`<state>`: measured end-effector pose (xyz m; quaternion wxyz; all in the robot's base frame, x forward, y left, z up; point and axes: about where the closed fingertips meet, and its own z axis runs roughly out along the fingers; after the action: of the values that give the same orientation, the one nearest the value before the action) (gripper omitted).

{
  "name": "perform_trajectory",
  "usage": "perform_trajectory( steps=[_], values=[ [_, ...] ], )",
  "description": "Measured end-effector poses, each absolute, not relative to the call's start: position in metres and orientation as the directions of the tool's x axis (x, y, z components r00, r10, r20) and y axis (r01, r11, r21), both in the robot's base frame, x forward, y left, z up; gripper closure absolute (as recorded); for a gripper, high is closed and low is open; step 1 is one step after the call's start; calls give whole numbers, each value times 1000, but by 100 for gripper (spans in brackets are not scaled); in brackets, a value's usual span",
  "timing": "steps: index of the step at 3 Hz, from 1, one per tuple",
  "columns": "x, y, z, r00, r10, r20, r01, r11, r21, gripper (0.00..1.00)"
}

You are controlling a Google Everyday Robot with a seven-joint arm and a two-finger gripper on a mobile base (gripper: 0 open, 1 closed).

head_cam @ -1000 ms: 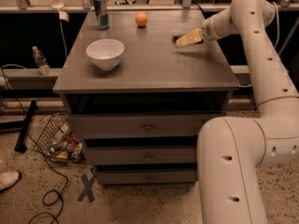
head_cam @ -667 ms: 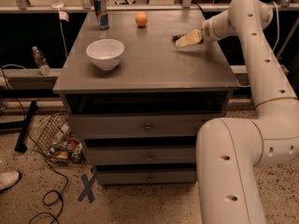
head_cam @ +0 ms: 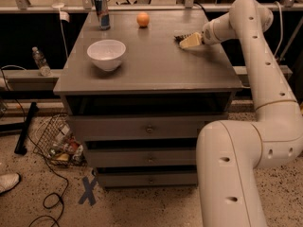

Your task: Move rxbar chocolate near white bowl

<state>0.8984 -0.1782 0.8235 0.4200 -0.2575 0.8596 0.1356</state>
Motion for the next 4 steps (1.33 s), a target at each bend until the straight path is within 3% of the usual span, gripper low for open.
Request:
perform_trajectory(
  steps=[3, 4],
  values=[
    [900, -171, 825, -510, -327, -795, -566, 824, 24, 99],
    [899, -170, 826, -510, -327, -795, -566, 824, 24, 100]
  ],
)
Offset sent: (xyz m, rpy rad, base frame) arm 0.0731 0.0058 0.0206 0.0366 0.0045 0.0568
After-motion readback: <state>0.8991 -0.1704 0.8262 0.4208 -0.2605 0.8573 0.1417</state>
